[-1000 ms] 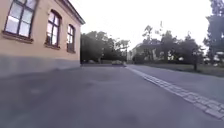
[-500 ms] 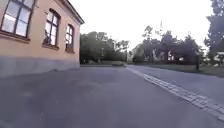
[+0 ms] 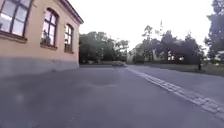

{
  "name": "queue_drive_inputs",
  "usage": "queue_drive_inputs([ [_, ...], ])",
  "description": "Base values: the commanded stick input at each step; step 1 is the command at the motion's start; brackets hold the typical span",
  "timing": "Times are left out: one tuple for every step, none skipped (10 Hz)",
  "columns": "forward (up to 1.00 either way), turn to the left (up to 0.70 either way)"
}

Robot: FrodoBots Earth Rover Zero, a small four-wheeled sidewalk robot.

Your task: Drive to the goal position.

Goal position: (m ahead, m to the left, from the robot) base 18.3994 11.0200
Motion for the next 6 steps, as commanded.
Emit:
queue_drive_inputs([
  [0.5,0.0],
  [0.5,0.0],
  [0.5,0.0],
  [0.5,0.0],
  [0.5,0.0],
  [0.5,0.0],
])
